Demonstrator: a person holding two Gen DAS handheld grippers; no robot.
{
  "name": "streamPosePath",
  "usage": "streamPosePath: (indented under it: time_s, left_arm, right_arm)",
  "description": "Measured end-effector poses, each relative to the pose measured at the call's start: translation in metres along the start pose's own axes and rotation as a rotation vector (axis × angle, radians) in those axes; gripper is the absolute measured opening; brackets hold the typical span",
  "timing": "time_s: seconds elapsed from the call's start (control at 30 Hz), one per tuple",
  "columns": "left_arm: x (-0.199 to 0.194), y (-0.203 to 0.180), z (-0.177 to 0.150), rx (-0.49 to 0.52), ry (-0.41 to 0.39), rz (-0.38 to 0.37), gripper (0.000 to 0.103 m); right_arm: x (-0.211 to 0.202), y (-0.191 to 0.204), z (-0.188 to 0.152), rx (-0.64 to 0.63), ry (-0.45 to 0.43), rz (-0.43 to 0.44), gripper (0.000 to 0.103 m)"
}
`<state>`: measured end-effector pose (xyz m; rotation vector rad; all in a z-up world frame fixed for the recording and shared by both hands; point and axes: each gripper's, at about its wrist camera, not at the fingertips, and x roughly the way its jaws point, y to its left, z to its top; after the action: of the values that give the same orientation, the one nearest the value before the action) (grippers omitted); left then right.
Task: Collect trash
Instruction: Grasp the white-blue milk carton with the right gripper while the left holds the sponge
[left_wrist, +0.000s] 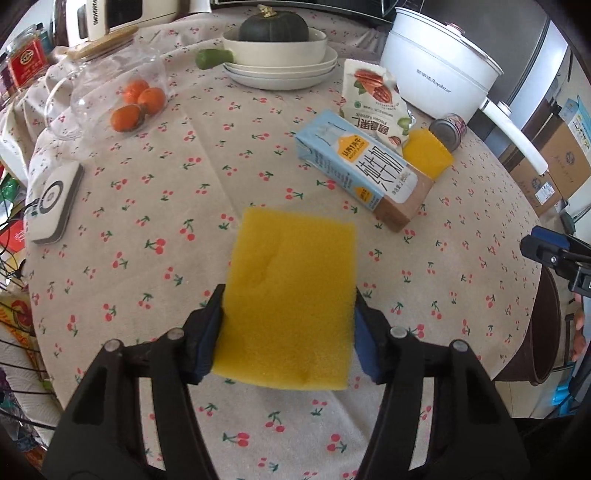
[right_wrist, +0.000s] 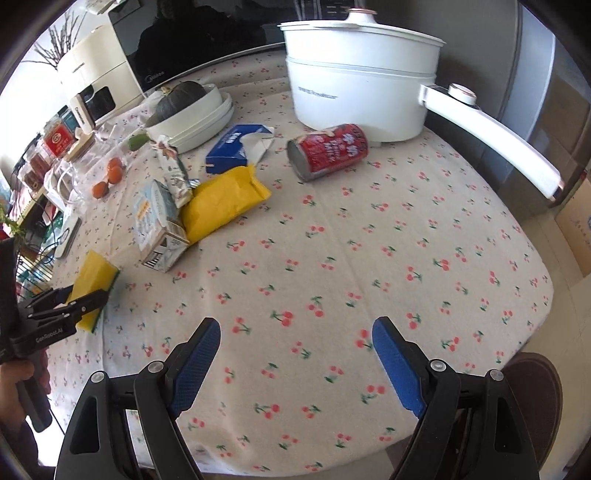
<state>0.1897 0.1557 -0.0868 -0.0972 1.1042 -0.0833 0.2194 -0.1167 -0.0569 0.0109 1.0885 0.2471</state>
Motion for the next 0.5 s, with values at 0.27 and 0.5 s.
streamPosePath:
  time_s: [0.27, 0.5]
  left_arm:
    - [-0.016, 0.038, -0.022, -0.094, 0.01, 0.019, 0.063]
    - [-0.016, 0.066, -0.026, -0.124, 0.01, 0.028, 0.063]
  right_arm:
    - [0.036, 0.094, 0.021, -0.201, -0.089, -0.005, 0.086]
    - [0.058, 0.161, 0.043, -0.459, -0.134, -0.092, 0.086]
